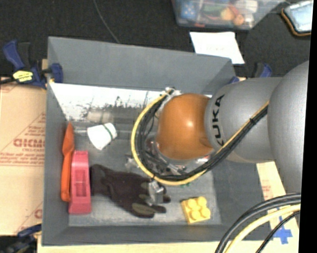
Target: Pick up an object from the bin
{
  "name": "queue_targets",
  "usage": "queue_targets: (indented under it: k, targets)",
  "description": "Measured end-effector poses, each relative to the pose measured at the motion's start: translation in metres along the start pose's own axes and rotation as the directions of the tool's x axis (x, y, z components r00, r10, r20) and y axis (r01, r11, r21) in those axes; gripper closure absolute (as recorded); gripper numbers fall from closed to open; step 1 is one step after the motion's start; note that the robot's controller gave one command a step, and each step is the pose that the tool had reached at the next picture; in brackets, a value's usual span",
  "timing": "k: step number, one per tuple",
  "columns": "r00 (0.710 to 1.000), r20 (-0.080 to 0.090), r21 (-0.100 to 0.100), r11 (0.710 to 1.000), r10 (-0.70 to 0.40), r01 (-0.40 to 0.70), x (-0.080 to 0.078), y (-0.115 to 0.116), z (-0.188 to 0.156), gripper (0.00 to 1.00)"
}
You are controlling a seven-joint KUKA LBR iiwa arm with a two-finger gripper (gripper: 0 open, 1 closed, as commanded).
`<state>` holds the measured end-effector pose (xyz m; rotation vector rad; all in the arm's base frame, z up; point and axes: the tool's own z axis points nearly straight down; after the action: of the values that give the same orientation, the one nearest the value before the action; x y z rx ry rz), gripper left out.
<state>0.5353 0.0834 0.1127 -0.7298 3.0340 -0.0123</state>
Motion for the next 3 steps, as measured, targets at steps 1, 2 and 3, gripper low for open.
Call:
queue_targets:
  k: [1,2,3]
  targets:
    - [0.987,0.001,0.000,0.987,0.162,-0.162,-0.004,0.002,0.000,0.00]
    - [0.999,0.008,0.003,0.999,0.038,-0.038,0.022,-0.005,-0.087,0.00]
    - [0.981,-0.001,-0.002,0.981,0.195,-0.195,0.006,-0.001,-0.002,0.00]
